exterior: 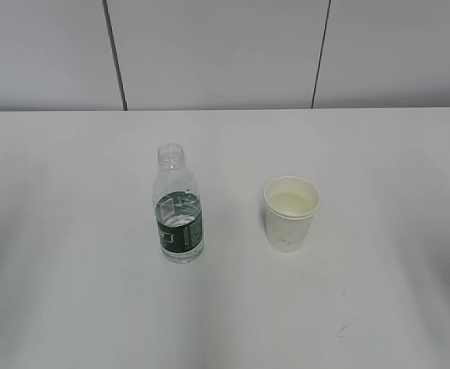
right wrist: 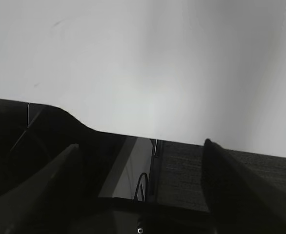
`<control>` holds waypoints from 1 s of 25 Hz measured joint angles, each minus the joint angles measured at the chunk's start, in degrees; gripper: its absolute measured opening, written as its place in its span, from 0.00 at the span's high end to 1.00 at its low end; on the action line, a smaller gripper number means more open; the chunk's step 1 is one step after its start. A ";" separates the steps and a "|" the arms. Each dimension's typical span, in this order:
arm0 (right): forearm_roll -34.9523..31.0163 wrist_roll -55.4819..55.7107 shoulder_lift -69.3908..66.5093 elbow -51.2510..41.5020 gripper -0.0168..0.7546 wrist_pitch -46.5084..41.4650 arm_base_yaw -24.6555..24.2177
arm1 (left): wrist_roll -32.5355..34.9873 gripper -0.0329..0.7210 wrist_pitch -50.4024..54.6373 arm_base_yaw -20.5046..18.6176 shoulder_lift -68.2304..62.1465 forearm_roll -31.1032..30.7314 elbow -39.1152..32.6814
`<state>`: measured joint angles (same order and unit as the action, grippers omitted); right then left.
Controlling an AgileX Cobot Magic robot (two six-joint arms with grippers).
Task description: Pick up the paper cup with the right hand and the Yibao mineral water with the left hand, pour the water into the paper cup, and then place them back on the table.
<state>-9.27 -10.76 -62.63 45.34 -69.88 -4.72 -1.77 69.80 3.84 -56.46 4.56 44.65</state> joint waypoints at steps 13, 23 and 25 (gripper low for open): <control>0.00 -0.12 28.94 -15.48 0.22 1.23 0.00 | 0.00 0.28 -3.90 0.00 23.56 0.18 -12.94; -1.52 -0.12 49.04 -17.18 0.22 3.19 0.00 | 0.00 0.28 -7.57 0.00 38.32 0.18 -14.93; -1.91 -0.12 53.46 -17.79 0.22 3.29 0.00 | 0.00 0.28 -7.57 0.00 42.17 0.12 -15.08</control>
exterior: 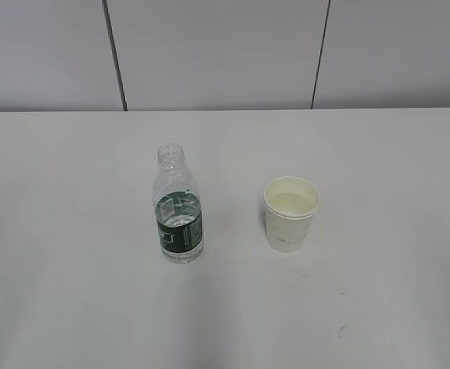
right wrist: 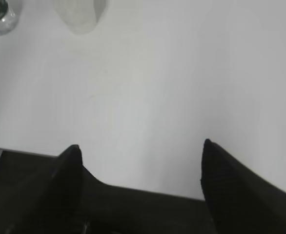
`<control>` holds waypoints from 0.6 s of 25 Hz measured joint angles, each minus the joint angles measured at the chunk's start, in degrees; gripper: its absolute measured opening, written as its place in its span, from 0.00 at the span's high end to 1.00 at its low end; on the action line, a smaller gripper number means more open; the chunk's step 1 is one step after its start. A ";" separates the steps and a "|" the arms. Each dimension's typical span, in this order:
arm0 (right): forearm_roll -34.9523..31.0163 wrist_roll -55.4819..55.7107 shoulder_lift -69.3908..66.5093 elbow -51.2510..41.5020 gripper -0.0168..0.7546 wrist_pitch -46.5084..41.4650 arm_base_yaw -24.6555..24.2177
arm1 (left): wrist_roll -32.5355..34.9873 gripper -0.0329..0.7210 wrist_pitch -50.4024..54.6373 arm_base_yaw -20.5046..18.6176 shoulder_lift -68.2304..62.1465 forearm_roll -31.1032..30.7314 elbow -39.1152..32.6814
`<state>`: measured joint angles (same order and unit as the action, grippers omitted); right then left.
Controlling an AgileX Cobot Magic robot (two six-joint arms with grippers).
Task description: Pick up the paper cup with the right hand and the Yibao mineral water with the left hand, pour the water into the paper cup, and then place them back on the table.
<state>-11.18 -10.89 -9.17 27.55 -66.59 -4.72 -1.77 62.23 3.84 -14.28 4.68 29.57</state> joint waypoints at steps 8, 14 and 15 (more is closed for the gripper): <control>-0.62 0.00 10.23 0.00 0.22 0.11 0.00 | 0.00 0.28 0.82 0.00 14.90 -1.02 -0.06; -0.62 0.00 10.23 0.00 0.22 0.11 0.00 | 0.00 0.28 1.19 0.00 15.03 -1.29 -0.18; -0.62 0.00 10.23 0.00 0.22 0.11 0.00 | 0.00 0.28 1.19 0.00 15.03 -1.29 -0.18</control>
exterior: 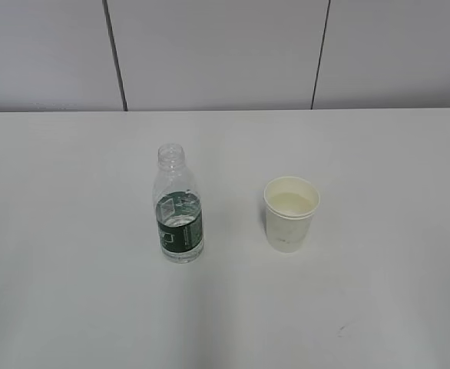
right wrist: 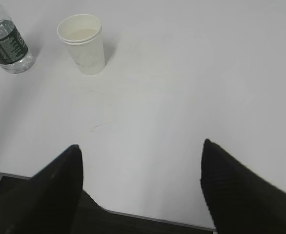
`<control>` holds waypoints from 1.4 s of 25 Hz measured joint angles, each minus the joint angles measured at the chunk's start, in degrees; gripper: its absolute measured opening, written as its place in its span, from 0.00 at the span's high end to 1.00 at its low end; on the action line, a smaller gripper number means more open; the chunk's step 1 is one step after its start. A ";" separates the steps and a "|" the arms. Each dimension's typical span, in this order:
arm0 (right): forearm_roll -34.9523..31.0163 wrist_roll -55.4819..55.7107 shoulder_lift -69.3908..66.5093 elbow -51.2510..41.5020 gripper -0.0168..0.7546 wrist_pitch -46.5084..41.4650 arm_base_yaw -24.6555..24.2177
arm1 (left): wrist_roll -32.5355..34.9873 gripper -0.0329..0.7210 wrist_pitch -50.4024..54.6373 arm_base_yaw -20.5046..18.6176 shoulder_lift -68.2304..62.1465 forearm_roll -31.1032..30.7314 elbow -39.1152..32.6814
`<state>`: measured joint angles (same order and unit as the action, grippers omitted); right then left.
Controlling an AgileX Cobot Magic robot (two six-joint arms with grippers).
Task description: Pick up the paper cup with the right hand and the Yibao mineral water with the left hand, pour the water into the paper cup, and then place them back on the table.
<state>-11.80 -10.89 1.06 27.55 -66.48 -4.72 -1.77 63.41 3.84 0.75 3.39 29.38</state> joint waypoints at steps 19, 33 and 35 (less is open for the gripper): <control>1.68 2.37 0.00 0.00 0.22 0.00 0.00 | -0.05 0.31 0.00 0.00 0.00 0.00 0.00; 1.68 2.42 0.00 0.00 0.22 0.00 0.00 | -0.05 0.35 0.00 0.00 0.00 1.22 0.00; 1.68 2.42 0.00 0.00 0.22 0.00 0.00 | -0.11 0.35 0.00 0.00 0.00 1.28 0.00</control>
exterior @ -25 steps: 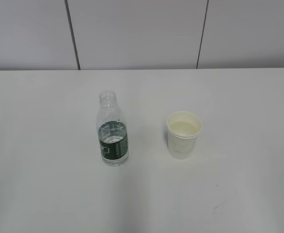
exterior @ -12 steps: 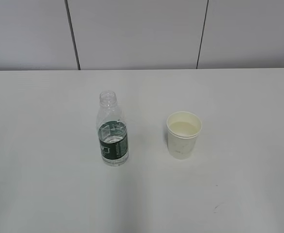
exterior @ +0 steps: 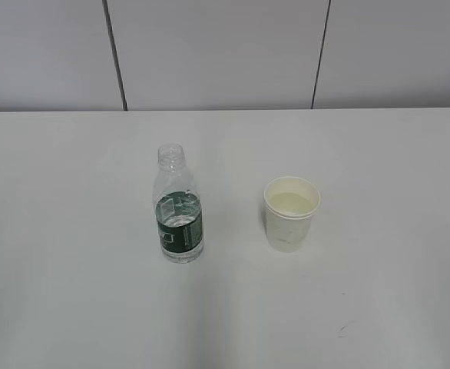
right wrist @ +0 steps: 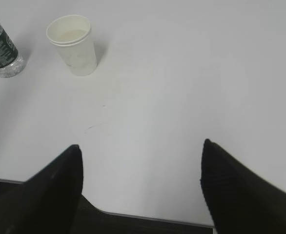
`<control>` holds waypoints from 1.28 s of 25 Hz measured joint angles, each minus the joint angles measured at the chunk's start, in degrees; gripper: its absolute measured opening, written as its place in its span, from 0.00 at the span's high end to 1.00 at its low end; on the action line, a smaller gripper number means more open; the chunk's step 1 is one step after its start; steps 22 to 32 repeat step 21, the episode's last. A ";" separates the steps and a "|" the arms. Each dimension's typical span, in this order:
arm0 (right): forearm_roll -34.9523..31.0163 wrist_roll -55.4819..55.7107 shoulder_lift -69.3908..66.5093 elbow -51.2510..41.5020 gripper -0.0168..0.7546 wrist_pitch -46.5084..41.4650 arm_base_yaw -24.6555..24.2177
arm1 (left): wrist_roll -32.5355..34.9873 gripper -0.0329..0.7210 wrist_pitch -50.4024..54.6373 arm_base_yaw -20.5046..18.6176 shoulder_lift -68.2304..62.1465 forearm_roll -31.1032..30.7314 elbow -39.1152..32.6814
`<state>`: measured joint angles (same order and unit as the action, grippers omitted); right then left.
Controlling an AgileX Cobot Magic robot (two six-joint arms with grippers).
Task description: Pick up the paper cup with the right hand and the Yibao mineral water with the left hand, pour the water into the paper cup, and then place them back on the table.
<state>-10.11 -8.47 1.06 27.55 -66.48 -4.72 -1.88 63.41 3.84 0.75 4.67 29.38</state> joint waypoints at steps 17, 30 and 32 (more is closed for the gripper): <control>0.00 0.13 0.00 0.00 0.22 0.00 0.00 | -0.04 0.36 0.00 0.00 0.00 0.11 0.00; 0.00 0.13 0.00 0.00 0.22 0.00 0.00 | -0.04 0.38 0.00 0.00 0.00 0.11 0.00; 0.00 0.13 0.00 0.00 0.22 0.00 0.00 | -0.04 0.38 0.00 0.00 0.00 0.11 0.00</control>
